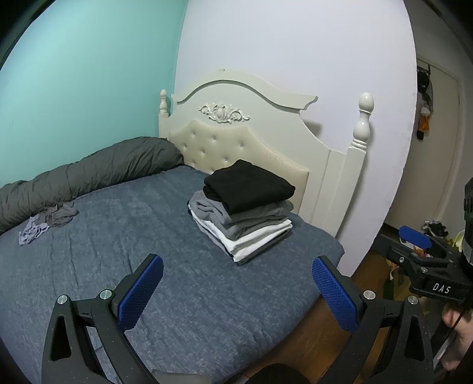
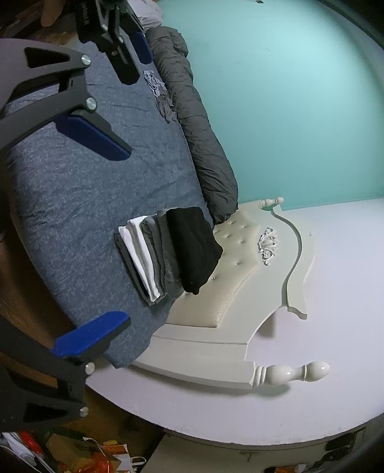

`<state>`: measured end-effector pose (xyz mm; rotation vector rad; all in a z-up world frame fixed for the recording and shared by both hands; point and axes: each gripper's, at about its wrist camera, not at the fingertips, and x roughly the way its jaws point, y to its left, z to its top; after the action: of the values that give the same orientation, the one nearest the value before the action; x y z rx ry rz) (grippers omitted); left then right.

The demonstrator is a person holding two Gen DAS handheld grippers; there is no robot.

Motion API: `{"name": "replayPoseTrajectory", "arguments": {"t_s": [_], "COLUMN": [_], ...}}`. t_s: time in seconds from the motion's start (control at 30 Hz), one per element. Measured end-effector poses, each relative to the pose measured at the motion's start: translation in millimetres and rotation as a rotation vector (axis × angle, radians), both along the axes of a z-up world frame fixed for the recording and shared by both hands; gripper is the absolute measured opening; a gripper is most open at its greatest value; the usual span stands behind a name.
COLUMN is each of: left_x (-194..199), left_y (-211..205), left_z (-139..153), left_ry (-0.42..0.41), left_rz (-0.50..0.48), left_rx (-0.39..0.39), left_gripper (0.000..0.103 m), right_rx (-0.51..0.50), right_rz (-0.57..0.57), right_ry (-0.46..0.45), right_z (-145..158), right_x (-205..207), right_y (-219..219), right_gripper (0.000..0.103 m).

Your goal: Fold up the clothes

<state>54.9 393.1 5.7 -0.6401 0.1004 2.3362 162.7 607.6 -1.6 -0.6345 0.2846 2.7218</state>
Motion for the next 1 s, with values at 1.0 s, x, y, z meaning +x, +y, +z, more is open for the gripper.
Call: {"name": "replayPoseTrajectory", "arguments": {"t_s": [1.0], "left_x": [3], "left_y": [3], "left_z": [-16], "left_ry": [-0.023], "left_rz": [-0.032], "left_rx": [-0.018], "left_gripper": [0.103], "right_rx": [-0.004], "right_rz": [-0.027], "right_ry": [-0.015], "right_z": [-19], "right_x": [12], "right_y": [-5], "right_gripper": [0.102]}}
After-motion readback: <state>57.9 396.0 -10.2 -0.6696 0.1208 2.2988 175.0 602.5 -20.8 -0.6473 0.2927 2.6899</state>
